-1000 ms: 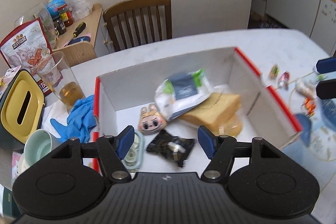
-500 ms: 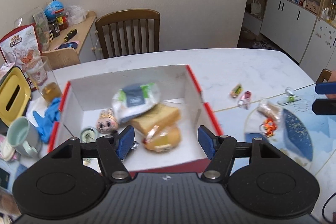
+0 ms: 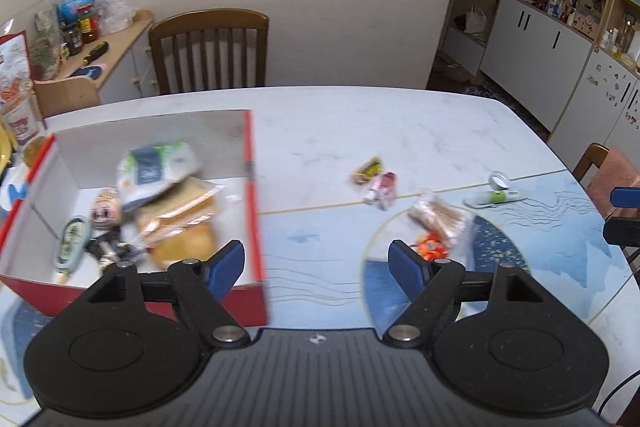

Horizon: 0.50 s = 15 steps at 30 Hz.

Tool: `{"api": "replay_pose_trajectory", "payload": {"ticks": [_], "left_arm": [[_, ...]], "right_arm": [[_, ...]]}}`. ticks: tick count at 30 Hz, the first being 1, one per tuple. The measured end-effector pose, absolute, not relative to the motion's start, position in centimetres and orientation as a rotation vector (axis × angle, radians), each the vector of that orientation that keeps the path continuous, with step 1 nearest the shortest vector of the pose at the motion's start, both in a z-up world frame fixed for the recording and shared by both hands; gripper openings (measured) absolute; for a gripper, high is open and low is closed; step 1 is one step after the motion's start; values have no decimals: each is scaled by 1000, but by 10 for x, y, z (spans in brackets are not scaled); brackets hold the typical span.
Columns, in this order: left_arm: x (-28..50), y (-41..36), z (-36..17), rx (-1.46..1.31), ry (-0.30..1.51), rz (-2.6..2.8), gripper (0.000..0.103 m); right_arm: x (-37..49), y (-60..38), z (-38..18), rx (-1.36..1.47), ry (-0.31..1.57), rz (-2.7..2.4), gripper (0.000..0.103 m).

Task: Organize objects
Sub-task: 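Move both tools back over the remaining items on the plate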

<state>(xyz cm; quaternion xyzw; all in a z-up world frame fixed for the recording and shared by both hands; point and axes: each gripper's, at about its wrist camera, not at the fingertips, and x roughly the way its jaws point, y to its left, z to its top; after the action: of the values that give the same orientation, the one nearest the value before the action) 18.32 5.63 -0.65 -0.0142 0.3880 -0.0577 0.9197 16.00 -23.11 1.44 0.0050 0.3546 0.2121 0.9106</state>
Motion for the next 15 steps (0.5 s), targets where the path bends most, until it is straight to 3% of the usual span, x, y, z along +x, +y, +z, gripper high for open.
{"api": "replay_pose_trajectory", "payload": {"ticks": [5, 15], "left_arm": [[191, 13, -20, 15, 798, -163, 79], [215, -48, -63, 55, 862, -227, 79]], "right_arm": [[163, -268, 3, -40, 726, 403, 98], [193, -306, -22, -142, 745, 403, 98]]}}
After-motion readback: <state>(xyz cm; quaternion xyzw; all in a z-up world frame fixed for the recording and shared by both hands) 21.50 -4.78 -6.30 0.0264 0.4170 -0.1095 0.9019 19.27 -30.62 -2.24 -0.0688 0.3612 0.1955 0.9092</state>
